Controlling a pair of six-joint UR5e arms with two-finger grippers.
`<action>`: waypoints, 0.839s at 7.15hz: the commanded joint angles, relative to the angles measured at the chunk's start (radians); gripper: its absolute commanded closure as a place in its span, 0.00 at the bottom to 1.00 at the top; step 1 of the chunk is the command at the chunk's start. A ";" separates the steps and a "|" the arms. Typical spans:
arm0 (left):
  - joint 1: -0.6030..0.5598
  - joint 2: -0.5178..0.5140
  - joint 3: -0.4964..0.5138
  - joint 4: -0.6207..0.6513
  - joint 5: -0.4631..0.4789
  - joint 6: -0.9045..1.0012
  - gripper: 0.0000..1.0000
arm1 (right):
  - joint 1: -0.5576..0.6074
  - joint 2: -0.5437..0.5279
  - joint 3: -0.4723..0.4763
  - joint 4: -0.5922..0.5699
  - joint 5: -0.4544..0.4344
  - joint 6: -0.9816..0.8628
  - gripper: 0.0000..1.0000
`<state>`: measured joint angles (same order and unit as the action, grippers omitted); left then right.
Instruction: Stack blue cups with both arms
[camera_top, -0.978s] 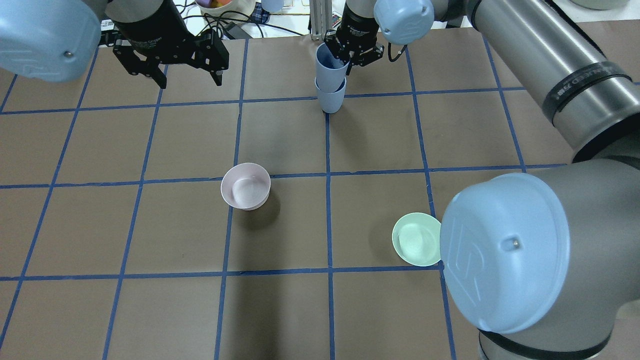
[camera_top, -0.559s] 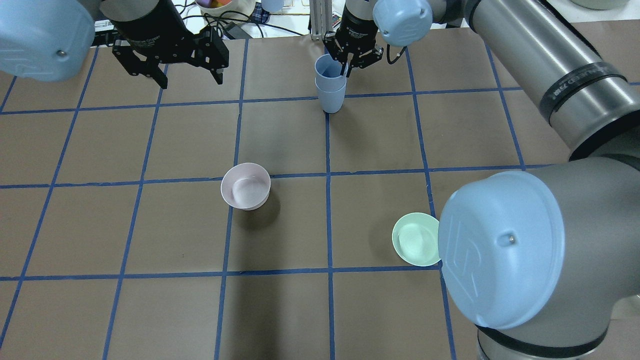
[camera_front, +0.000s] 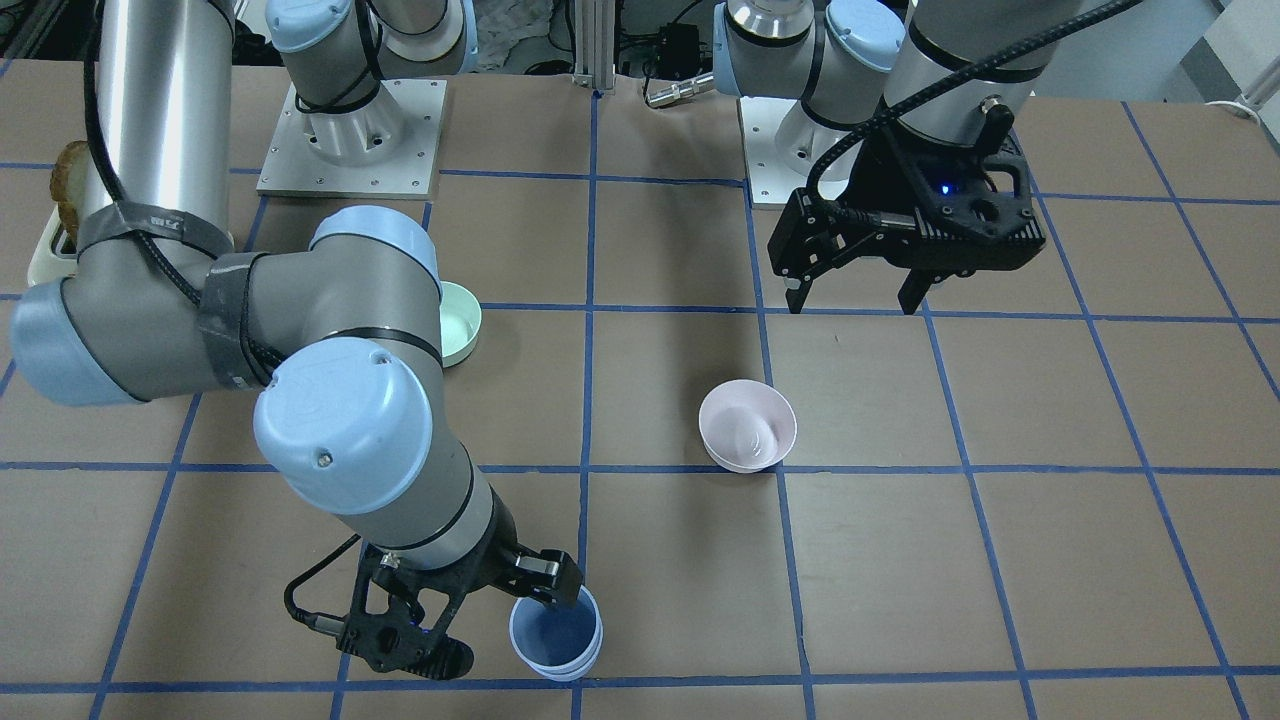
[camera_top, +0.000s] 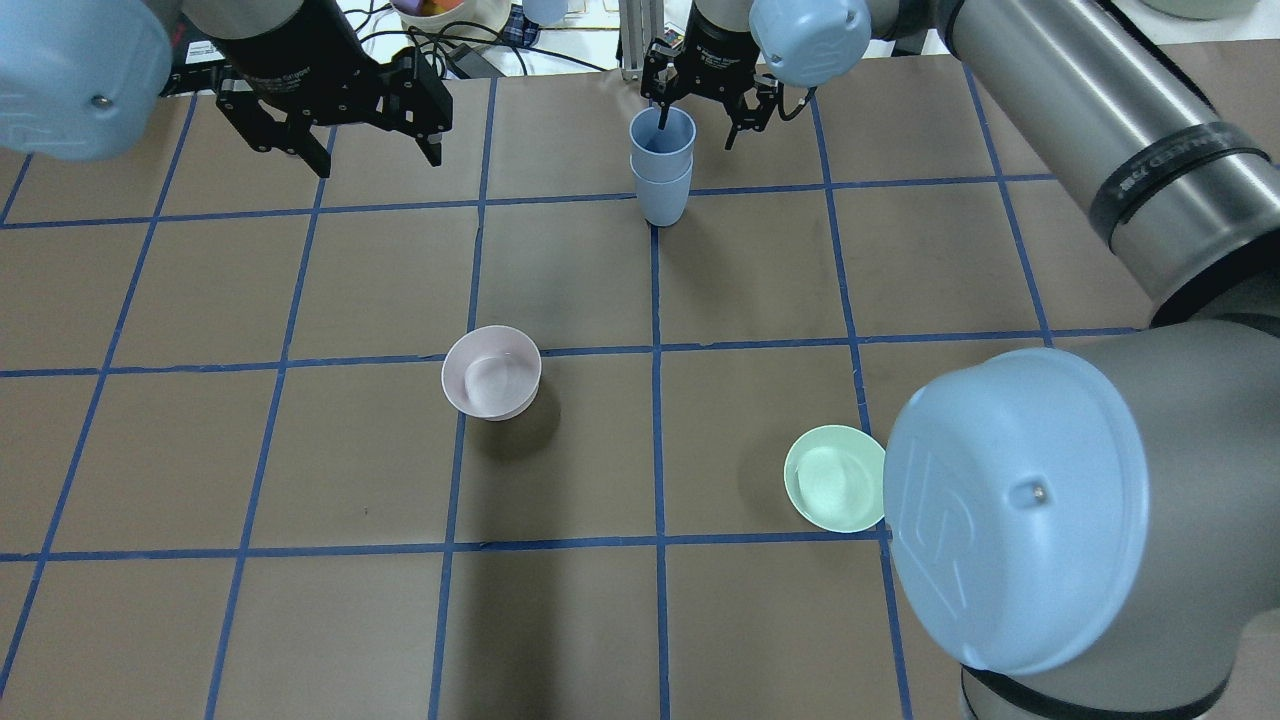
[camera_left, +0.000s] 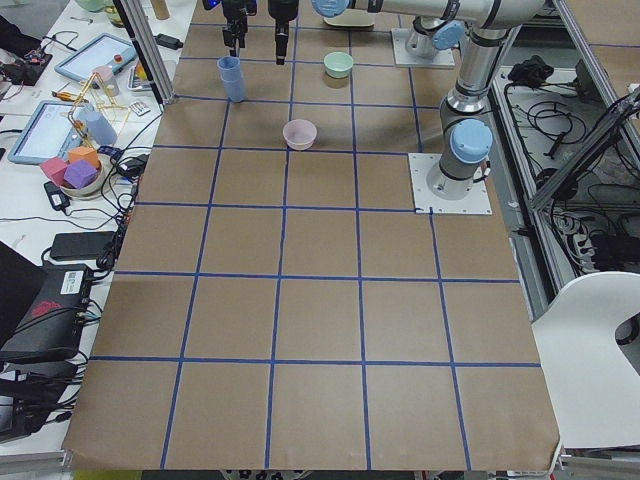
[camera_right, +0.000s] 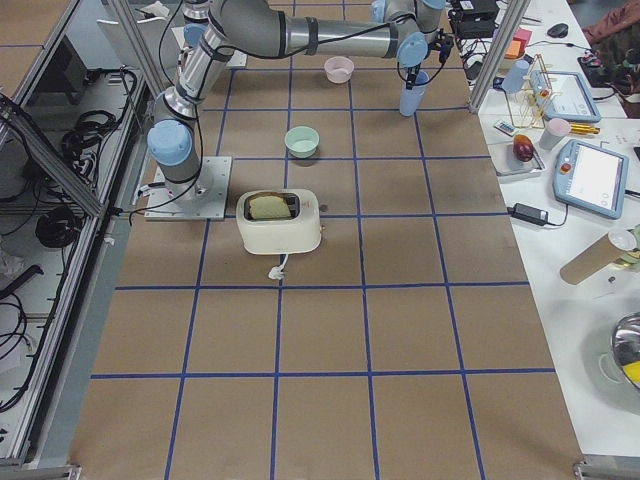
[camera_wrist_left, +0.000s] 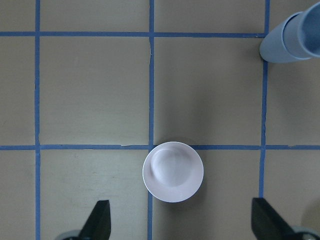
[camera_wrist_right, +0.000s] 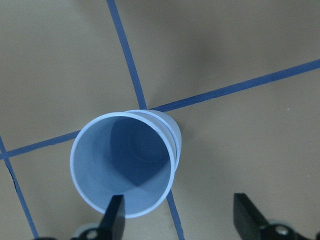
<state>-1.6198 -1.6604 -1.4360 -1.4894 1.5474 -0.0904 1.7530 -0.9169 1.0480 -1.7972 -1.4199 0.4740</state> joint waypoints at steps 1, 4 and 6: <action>-0.002 0.005 -0.003 -0.002 0.005 0.000 0.00 | -0.007 -0.081 0.012 0.115 -0.020 -0.015 0.00; -0.002 0.005 -0.004 -0.003 0.005 0.000 0.00 | -0.082 -0.244 0.065 0.329 -0.082 -0.185 0.00; -0.003 0.008 -0.004 -0.003 0.005 0.000 0.00 | -0.105 -0.409 0.278 0.315 -0.126 -0.335 0.00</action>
<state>-1.6218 -1.6531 -1.4402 -1.4924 1.5524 -0.0905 1.6648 -1.2200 1.2005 -1.4829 -1.5210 0.2315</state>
